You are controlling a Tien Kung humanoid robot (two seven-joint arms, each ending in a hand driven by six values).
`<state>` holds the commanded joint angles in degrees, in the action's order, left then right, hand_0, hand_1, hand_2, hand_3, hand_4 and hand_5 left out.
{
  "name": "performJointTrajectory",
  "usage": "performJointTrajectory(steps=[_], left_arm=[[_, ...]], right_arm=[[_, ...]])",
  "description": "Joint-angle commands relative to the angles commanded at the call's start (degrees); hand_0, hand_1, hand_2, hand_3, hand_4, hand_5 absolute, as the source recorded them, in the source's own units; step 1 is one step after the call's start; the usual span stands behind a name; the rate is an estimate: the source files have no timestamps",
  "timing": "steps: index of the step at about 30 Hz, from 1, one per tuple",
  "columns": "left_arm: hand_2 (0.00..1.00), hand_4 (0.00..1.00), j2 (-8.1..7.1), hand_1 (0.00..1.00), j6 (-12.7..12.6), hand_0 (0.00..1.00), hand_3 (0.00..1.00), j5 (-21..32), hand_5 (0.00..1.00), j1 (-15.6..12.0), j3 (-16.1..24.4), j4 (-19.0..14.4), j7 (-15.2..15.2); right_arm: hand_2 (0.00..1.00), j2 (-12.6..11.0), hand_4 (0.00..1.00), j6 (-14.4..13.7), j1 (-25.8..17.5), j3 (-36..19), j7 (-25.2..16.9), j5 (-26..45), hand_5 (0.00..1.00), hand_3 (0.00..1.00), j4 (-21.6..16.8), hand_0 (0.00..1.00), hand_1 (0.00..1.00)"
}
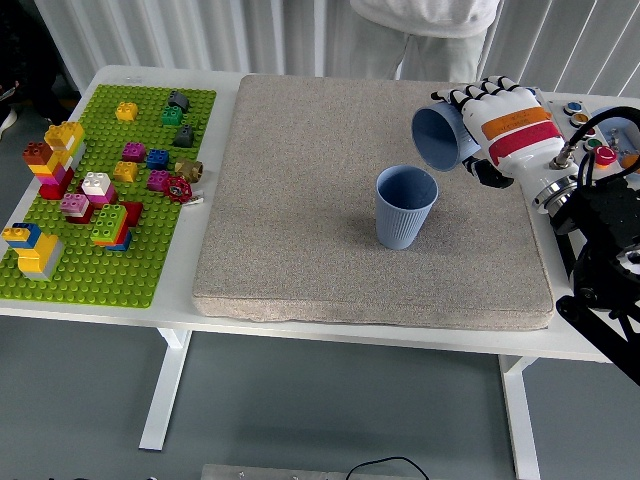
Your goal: Pick cup pour cup place
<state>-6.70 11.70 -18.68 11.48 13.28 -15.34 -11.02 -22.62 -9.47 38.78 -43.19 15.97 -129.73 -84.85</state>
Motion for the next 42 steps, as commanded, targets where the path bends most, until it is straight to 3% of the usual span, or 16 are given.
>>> performJointTrajectory(steps=[36,42], left_arm=[[0.873,0.522,0.02,0.842,0.08,0.804,0.795,-0.44,0.998,-0.26,0.36,-0.06,-0.29],[0.875,0.522,0.07,0.842,0.03,0.803,0.795,-0.19,0.998,-0.21,0.17,-0.05,-0.17]], right_arm=[[0.684,2.63,0.681,0.33,-0.95,-2.45,1.24,3.67,0.002,0.757,1.73,0.882,0.772],[0.682,3.63,0.679,0.65,-1.19,-3.83,0.81,10.66,0.002,0.758,3.83,0.873,0.768]])
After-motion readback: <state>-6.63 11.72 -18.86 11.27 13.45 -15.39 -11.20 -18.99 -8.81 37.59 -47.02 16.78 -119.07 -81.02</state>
